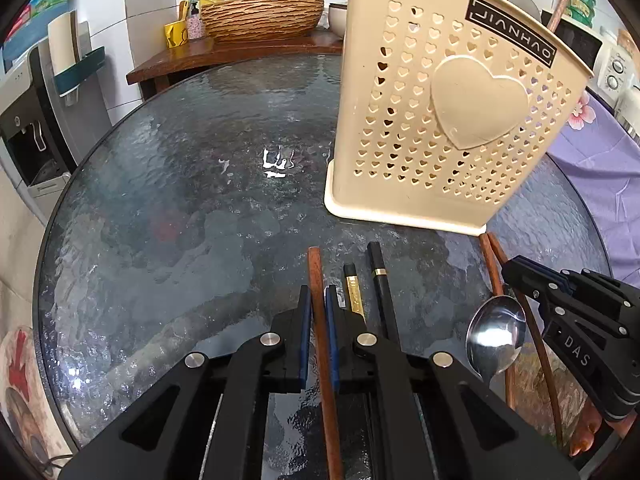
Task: Organize utensils
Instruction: 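Grasp a wooden chopstick with the left tool while the right tool grasps another, then lift both wooden chopsticks and carry them over the cream holder, then lower both chopsticks into the holder and open both tools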
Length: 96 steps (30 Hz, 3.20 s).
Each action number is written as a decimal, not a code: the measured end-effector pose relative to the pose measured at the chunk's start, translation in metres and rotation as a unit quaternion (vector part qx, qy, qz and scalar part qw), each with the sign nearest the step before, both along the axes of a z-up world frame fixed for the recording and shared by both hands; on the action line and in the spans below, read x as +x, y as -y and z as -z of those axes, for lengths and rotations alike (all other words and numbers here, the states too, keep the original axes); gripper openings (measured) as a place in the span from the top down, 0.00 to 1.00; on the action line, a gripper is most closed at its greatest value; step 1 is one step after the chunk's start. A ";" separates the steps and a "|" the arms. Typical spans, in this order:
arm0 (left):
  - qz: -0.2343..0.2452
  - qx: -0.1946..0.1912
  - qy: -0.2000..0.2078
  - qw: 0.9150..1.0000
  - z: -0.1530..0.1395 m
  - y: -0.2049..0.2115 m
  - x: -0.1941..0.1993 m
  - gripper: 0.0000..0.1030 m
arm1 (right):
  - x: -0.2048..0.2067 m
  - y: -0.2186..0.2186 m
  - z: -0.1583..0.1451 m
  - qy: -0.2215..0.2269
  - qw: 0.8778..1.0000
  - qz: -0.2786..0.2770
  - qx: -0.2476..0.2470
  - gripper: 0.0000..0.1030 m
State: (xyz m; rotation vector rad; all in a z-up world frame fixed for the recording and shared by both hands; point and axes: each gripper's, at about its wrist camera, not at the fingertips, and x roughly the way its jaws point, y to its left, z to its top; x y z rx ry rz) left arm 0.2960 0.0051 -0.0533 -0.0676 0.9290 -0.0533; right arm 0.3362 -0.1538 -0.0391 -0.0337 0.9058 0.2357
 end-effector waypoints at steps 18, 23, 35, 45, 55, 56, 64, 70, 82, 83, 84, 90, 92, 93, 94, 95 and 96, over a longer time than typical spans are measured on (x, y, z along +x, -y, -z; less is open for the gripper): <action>-0.016 -0.043 0.041 0.998 -0.027 -0.030 -0.009 0.93 | -0.009 0.037 -0.026 0.035 0.997 0.017 0.066 0.93; -0.013 -0.064 0.083 0.994 -0.059 -0.039 -0.022 0.93 | -0.022 0.053 -0.049 0.067 0.992 0.005 0.103 0.93; 0.009 -0.077 0.150 0.986 -0.110 -0.034 -0.052 0.93 | -0.058 0.060 -0.111 0.144 0.979 -0.032 0.143 0.93; 0.034 -0.067 0.185 0.980 -0.136 -0.029 -0.075 0.93 | -0.089 0.065 -0.153 0.190 0.969 -0.060 0.148 0.93; 0.055 -0.065 0.217 0.973 -0.162 -0.031 -0.095 0.94 | -0.106 0.062 -0.171 0.204 0.965 -0.089 0.138 0.93; 0.056 -0.067 0.216 0.972 -0.162 -0.031 -0.095 0.94 | -0.107 0.061 -0.171 0.205 0.965 -0.090 0.136 0.93; 0.060 -0.068 0.220 0.971 -0.166 -0.031 -0.096 0.94 | -0.106 0.057 -0.181 0.212 0.964 -0.100 0.126 0.93; 0.074 -0.072 0.234 0.967 -0.187 -0.027 -0.092 0.94 | -0.101 0.052 -0.204 0.227 0.959 -0.112 0.128 0.93; 0.095 -0.077 0.290 0.949 -0.271 -0.012 -0.062 0.94 | -0.077 0.031 -0.284 0.278 0.942 -0.132 0.135 0.93; 0.093 -0.078 0.295 0.948 -0.279 -0.011 -0.057 0.94 | -0.074 0.030 -0.296 0.291 0.939 -0.128 0.133 0.93; 0.093 -0.081 0.298 0.947 -0.285 -0.011 -0.054 0.94 | -0.070 0.029 -0.304 0.298 0.937 -0.125 0.133 0.93; 0.063 -0.072 0.321 0.942 -0.313 -0.003 -0.019 0.94 | -0.045 0.021 -0.337 0.335 0.930 -0.096 0.118 0.93; 0.049 -0.069 0.318 0.944 -0.309 -0.002 -0.004 0.94 | -0.037 0.019 -0.334 0.339 0.930 -0.087 0.113 0.93; 0.045 -0.072 0.313 0.946 -0.306 -0.002 0.002 0.94 | -0.031 0.017 -0.329 0.338 0.931 -0.082 0.111 0.93; 0.042 -0.073 0.308 0.948 -0.300 -0.002 0.008 0.94 | -0.028 0.017 -0.323 0.336 0.932 -0.078 0.112 0.93; 0.036 -0.070 0.302 0.950 -0.293 -0.002 0.015 0.94 | -0.024 0.015 -0.317 0.334 0.933 -0.075 0.110 0.93; 0.032 -0.068 0.297 0.952 -0.286 -0.002 0.019 0.94 | -0.020 0.013 -0.307 0.335 0.934 -0.069 0.103 0.93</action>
